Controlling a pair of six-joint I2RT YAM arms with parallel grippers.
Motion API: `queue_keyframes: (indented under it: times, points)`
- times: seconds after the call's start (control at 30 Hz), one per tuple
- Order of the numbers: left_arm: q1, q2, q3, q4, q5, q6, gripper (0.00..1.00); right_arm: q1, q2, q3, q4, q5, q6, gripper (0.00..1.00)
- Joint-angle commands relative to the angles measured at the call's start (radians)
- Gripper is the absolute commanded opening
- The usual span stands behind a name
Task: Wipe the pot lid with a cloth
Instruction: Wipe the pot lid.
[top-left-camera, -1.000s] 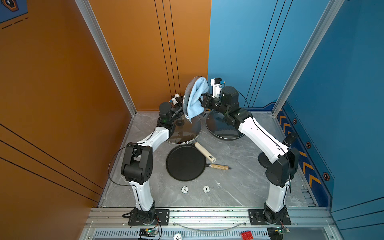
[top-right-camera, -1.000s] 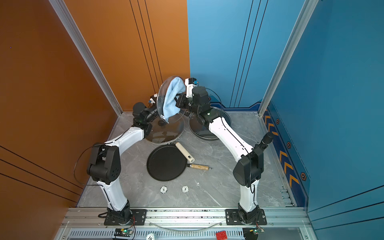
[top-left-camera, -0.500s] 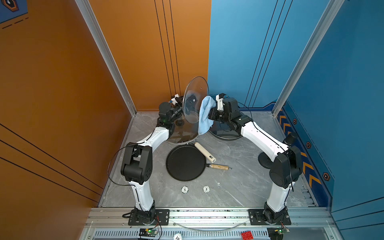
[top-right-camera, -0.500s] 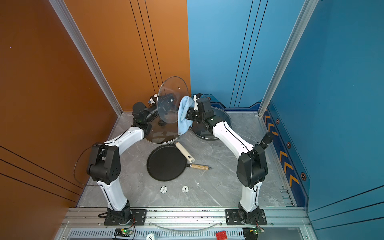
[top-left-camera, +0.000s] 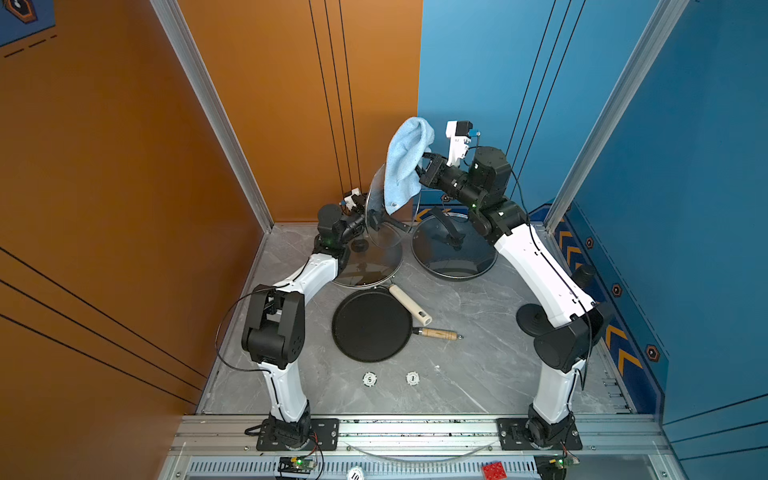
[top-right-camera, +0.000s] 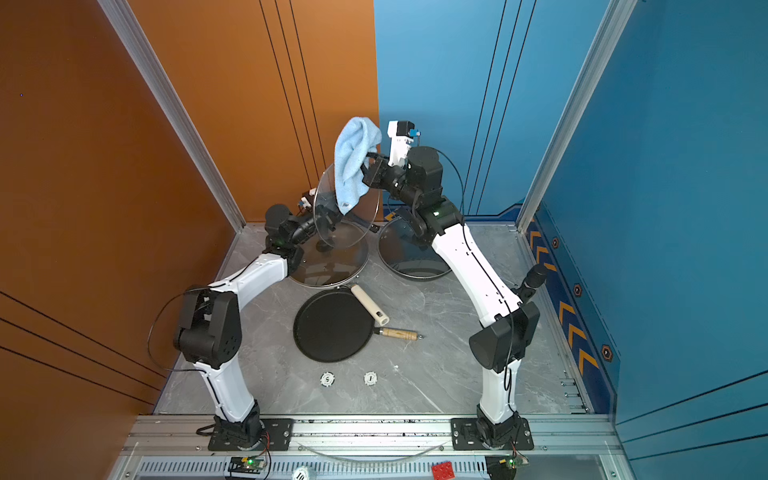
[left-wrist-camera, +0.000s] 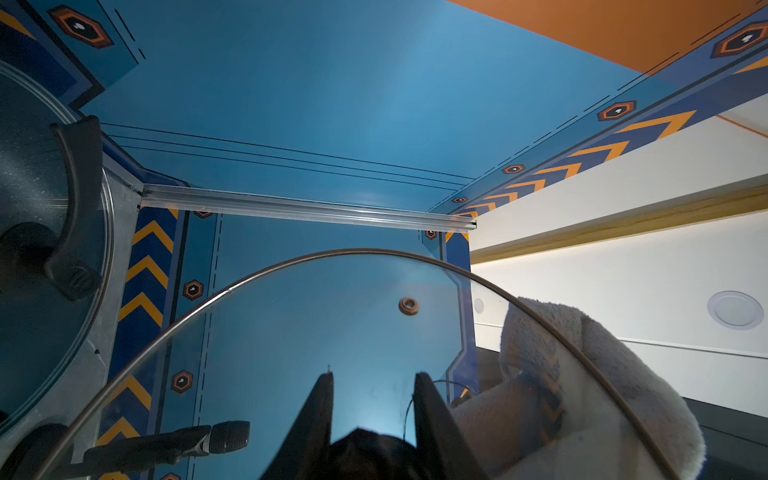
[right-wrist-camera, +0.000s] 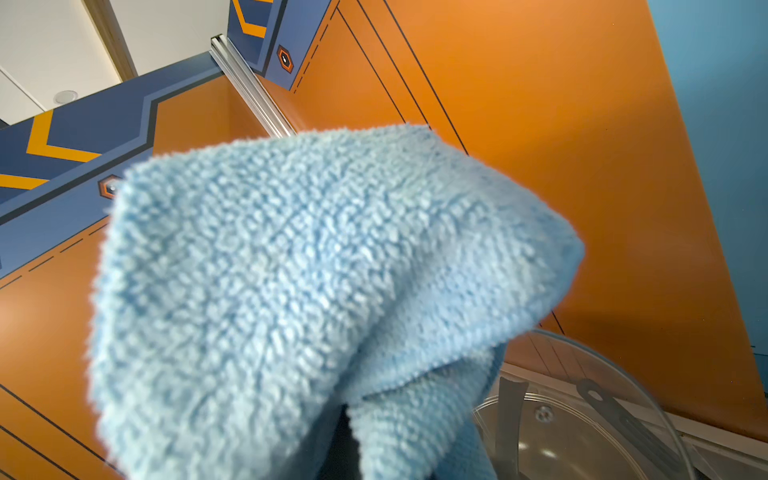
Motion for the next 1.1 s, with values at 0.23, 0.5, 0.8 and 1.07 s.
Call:
queue_keyframes:
  times: [0.23,0.5,0.8,1.07]
  points:
    - [0.01,-0.08,0.049,0.094,0.026,0.042,0.31,-0.031,0.112,-0.086,-0.111,0.001,0.03,0.0]
    - [0.019,-0.096,0.039,0.069,0.025,0.071,0.32,-0.036,0.035,-0.333,-0.205,0.074,-0.061,0.0]
    - [0.02,-0.107,0.041,0.004,0.014,0.135,0.32,-0.056,-0.094,-0.413,-0.183,0.06,-0.09,0.0]
    - [0.012,-0.177,0.105,-0.363,0.015,0.464,0.32,-0.098,-0.246,-0.457,-0.224,0.088,-0.143,0.0]
